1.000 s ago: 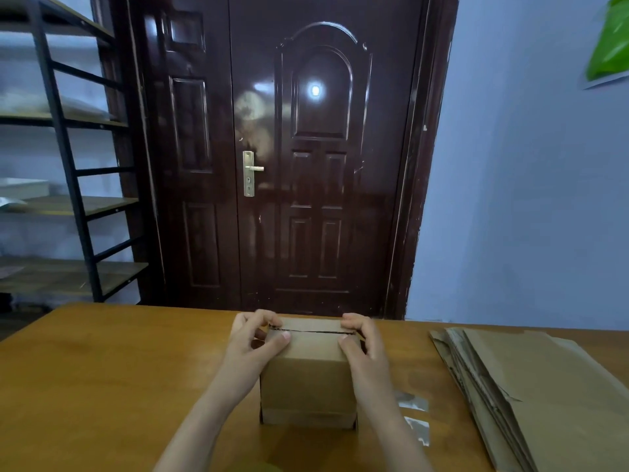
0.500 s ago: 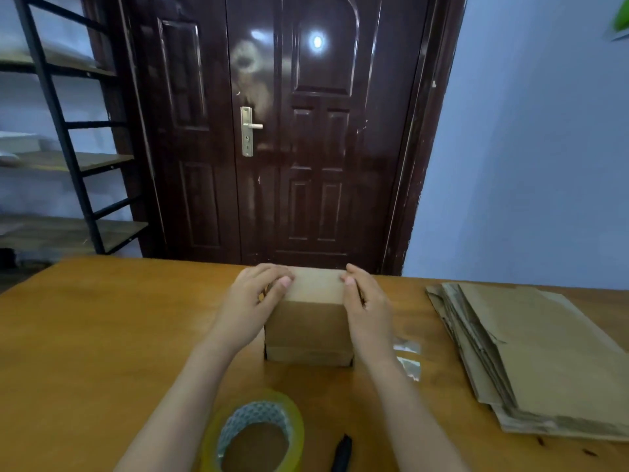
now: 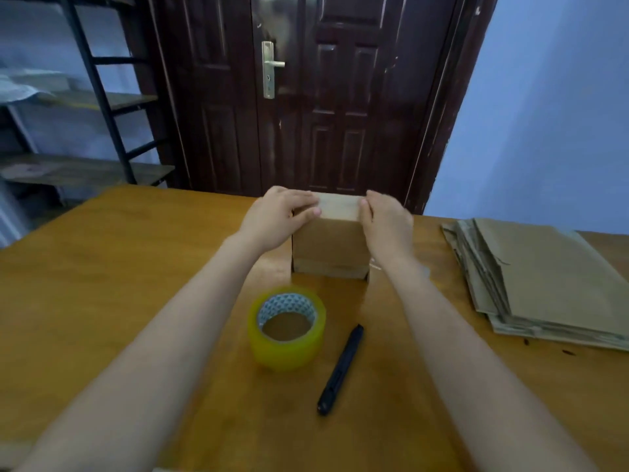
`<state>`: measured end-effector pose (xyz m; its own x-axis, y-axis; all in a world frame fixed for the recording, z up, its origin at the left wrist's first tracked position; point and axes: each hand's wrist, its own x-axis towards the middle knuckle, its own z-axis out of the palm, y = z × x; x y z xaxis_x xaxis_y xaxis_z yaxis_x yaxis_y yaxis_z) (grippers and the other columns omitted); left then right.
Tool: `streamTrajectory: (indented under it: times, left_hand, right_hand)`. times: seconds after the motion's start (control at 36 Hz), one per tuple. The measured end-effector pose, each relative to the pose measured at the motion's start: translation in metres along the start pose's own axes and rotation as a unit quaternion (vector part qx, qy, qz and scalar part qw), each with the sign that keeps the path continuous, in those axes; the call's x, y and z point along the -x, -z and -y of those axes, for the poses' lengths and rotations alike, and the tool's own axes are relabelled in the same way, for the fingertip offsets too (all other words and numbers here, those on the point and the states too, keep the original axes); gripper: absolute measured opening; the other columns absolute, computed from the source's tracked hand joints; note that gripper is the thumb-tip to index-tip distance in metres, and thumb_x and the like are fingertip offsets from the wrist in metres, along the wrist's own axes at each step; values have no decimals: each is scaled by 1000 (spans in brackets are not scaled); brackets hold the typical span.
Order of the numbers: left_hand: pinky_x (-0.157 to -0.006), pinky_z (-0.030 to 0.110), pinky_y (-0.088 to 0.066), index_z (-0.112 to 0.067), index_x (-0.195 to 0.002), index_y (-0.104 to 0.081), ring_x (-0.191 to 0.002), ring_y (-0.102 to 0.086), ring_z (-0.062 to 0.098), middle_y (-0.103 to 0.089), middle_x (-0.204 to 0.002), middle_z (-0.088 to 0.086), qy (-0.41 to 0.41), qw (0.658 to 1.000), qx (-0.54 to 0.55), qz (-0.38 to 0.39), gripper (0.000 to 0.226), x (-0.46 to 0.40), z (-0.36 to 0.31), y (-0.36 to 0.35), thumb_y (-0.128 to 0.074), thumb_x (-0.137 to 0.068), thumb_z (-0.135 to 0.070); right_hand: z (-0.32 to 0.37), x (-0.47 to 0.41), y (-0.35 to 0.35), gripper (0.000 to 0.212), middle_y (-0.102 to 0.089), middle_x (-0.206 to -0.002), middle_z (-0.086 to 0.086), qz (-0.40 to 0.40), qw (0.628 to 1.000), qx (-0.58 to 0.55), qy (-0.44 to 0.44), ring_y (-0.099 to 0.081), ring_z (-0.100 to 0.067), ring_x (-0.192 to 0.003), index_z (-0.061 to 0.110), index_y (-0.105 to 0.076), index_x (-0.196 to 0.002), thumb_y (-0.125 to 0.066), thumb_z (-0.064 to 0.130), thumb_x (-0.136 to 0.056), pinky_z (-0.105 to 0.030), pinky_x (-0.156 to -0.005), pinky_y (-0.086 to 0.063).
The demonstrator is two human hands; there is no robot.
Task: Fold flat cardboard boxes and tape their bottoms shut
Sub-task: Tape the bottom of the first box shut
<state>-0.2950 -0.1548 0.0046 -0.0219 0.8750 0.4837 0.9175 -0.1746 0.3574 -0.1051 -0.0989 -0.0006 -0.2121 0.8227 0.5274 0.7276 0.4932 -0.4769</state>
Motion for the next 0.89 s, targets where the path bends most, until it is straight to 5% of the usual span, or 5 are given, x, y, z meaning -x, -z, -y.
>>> streamTrajectory:
  times: [0.08,0.19,0.42,0.58,0.89]
  left_hand:
    - [-97,39,-36,-30,-130,-56,-125,-39,17,-53,-137,-13,-10,996,-90,23,44,-4,-8,8,-42,-95,-51]
    - [-91,39,-36,-26,-129,-58,-124,-38,20,-51,-137,-9,-29,989,-136,40,39,-7,-13,12,-42,-98,-44]
    - [-94,38,-38,-21,-129,-59,-117,-39,19,-50,-127,-5,-47,985,-148,75,45,-9,-17,21,-43,-96,-47]
    - [-95,36,-40,-10,-123,-63,-116,-44,19,-48,-130,-5,-64,985,-131,97,44,-10,-21,22,-45,-97,-41]
    - [-94,28,-41,-8,-120,-64,-116,-53,18,-54,-128,0,-32,996,-34,76,34,-9,-18,16,-53,-95,-29]
  right_hand:
    - [12,1,10,28,-50,-139,2,-25,990,102,93,-33,-23,-136,21,-62,-120,-51,24,-94,-56,-112,-11]
    - [36,23,27,15,-64,-101,-2,-69,955,11,288,-54,-26,-100,16,-70,-96,-63,17,-82,-43,-84,-45]
    - [40,98,22,53,-47,-137,3,484,809,55,329,-32,-14,-133,23,-50,-133,-63,18,-82,-47,-116,-16]
    - [34,108,11,52,-48,-141,0,442,822,108,341,-31,-13,-137,17,-49,-135,-64,30,-87,-43,-119,-3]
    - [41,47,84,36,-63,-104,12,351,884,-266,159,-59,-5,-97,25,-59,-118,-67,25,-83,-24,-83,-48]
